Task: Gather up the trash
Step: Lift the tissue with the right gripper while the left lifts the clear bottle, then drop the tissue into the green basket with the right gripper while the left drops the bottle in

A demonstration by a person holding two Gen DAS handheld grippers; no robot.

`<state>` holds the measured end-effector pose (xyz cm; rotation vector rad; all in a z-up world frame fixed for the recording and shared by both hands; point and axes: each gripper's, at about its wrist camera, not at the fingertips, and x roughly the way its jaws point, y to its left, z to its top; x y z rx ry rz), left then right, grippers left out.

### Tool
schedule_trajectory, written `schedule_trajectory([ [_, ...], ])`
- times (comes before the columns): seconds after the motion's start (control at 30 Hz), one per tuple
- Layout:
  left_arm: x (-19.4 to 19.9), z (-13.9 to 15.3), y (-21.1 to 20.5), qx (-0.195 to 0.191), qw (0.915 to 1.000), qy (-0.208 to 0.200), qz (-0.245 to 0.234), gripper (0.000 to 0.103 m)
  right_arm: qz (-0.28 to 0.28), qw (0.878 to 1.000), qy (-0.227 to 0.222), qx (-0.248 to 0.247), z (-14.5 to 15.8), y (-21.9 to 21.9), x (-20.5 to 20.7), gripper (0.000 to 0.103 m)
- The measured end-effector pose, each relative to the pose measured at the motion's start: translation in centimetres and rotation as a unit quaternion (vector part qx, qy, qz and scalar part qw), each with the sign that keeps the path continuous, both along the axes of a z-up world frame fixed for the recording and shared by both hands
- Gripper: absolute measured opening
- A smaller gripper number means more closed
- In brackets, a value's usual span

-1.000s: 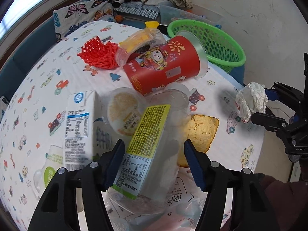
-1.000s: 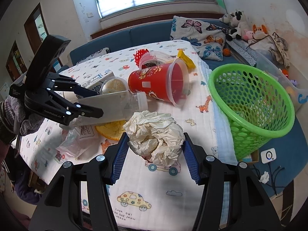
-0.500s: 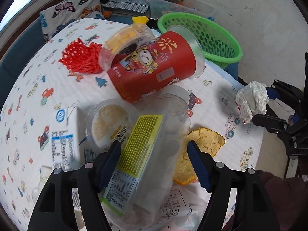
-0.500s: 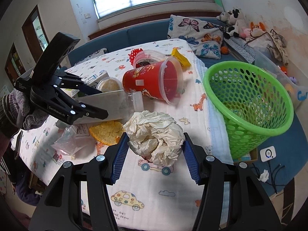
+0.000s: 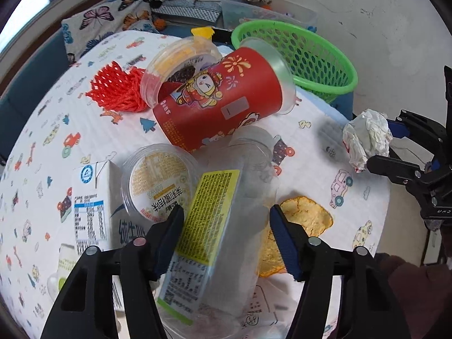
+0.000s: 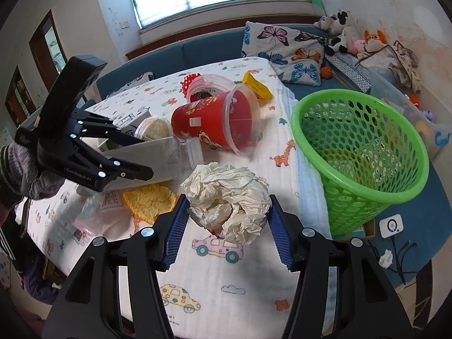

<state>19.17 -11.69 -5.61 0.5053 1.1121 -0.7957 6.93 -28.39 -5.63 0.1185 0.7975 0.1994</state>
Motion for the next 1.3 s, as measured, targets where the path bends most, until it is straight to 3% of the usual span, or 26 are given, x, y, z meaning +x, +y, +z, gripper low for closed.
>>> schedule_trajectory([
  [0.2,-1.5,0.7,0.3,-0.008,0.9998,-0.012,0.015,0.053,-0.001,1.000,-0.007,0.000,0.4,0.1,-0.4,0.056],
  [0.5,1.0,-0.1,0.7,-0.029,0.9965,0.066,0.042,0.057,0.001,1.000,-0.013,0.001,0.7,0.1,-0.6,0.056],
  [0.67,1.5,-0.7,0.1,-0.033,0.9961,0.073,0.037,0.057,-0.002,1.000,-0.011,0.002,0.6,-0.1,-0.5,0.056],
  [0.93,-1.0,0.0,-0.9,-0.027,0.9994,-0.001,0.024,0.047,-0.013,1.000,-0.009,-0.004,0.7,-1.3,-0.1,0.056],
  [1.3,-4.9,4.3,0.9,-0.062,0.9964,-0.040,0.042,0.047,-0.062,0.998,-0.016,-0.016,1.3,-5.9,1.5,0.056],
])
